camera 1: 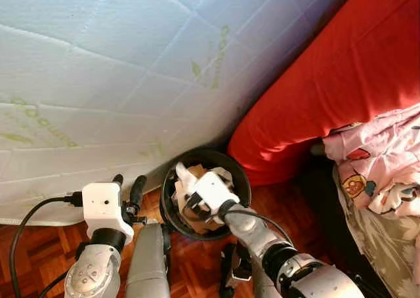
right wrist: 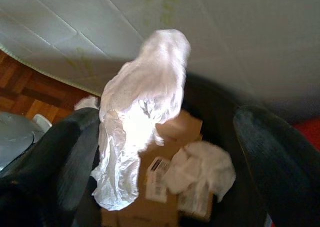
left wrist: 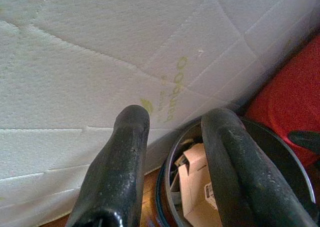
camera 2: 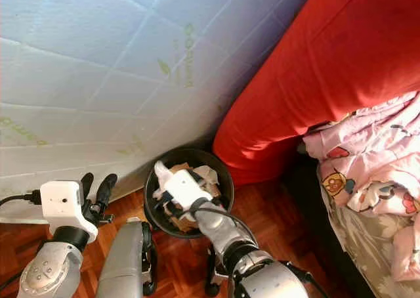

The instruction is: Clean up the room

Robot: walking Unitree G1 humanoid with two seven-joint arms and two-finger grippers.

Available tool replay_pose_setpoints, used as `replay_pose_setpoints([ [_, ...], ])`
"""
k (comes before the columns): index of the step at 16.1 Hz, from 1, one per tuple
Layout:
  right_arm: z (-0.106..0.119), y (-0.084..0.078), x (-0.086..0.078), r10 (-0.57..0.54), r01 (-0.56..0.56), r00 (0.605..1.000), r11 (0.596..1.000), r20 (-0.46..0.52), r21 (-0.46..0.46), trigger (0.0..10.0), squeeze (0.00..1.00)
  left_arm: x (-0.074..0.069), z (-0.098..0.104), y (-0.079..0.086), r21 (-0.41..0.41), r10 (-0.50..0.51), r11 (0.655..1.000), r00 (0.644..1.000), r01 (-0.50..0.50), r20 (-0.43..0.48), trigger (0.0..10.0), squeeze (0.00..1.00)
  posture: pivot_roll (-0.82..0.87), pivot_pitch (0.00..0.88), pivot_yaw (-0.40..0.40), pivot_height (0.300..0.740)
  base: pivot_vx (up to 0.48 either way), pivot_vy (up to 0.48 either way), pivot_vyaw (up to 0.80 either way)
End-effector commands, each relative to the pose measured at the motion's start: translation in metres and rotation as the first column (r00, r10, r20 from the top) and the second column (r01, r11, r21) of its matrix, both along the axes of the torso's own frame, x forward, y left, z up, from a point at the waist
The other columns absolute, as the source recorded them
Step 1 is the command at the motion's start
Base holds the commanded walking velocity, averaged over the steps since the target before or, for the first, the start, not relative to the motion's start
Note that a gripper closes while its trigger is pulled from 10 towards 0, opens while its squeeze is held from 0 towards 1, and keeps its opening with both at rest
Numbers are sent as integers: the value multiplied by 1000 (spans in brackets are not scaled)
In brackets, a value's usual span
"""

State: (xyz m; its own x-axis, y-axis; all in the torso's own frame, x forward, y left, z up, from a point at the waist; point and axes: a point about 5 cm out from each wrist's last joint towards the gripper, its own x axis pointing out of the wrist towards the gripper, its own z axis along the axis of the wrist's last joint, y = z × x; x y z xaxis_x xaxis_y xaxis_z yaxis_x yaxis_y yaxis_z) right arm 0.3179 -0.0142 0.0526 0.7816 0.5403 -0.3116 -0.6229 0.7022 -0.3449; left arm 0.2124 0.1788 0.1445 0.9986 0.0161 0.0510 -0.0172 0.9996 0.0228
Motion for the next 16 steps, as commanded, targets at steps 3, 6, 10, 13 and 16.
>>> replay_pose_setpoints([
  [3, -15, 12, -14, -95, 132, 971, 978, -220, 162, 10000, 0, -5, -5, 1, 16, 15, 1000, 999, -15, -32, 10000, 0, 346, 476, -140, 637, 0, 0, 0],
  [6, -34, -10, -16, -283, 594, 722, 720, -631, 358, 10000, 0, -6, -5, 2, 17, 19, 1000, 999, -18, -32, 10000, 0, 348, 474, -142, 637, 0, 0, 0],
  [10, -32, 2, -20, -110, 655, 657, 573, -746, 493, 10000, 0, -5, -5, 1, 18, 17, 1000, 999, -16, -32, 10000, 0, 346, 475, -141, 637, 0, 0, 0],
  [13, -21, 3, -12, 22, 733, 623, 331, -782, 594, 10000, 0, -5, -5, 1, 18, 19, 1000, 999, -18, -32, 10000, 0, 347, 477, -141, 637, 0, 0, 0],
  [16, -30, -4, -16, -53, 755, 587, 396, -808, 523, 10000, 0, -6, -5, 2, 16, 19, 1000, 999, -19, -33, 10000, 0, 347, 477, -141, 637, 0, 0, 0],
])
